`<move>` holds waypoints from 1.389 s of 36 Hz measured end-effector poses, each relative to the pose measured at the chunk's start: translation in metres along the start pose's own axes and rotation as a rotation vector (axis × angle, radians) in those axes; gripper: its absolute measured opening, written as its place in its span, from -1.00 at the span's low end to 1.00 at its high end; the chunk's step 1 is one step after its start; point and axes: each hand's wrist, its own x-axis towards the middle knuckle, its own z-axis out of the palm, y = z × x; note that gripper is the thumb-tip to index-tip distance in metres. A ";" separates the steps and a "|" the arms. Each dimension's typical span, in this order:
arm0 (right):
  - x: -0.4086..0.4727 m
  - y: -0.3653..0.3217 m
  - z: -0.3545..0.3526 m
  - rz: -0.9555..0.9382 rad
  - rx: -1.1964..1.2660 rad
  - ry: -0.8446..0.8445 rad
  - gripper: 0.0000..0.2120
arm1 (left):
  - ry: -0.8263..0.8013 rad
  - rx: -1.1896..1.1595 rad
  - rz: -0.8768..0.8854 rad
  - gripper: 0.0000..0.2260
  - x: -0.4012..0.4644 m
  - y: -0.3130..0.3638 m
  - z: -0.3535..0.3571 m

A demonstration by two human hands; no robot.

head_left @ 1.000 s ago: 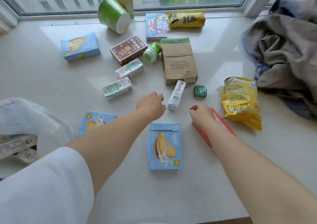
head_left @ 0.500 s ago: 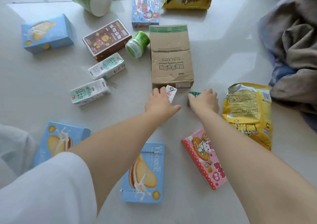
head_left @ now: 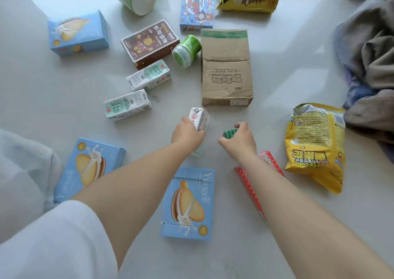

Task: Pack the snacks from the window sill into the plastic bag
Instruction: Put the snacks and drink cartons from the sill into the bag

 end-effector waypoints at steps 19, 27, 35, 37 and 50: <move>-0.148 -0.134 0.069 -0.186 0.147 -0.068 -0.63 | 0.190 -0.539 -0.040 -0.66 -0.094 -0.147 -0.149; -0.229 -0.225 0.113 -0.448 0.365 -0.153 -0.73 | 0.464 -0.615 0.119 -0.73 -0.149 -0.240 -0.229; -0.311 -0.280 0.208 -0.831 0.216 -0.218 -0.54 | 0.611 -0.395 0.146 -0.68 -0.177 -0.364 -0.296; -0.322 -0.283 0.234 -0.927 0.097 -0.199 -0.50 | 0.624 -0.224 0.125 -0.66 -0.176 -0.392 -0.302; -0.297 -0.260 0.310 -0.894 -0.734 -0.147 -0.45 | 0.548 0.331 0.207 -0.38 -0.142 -0.489 -0.284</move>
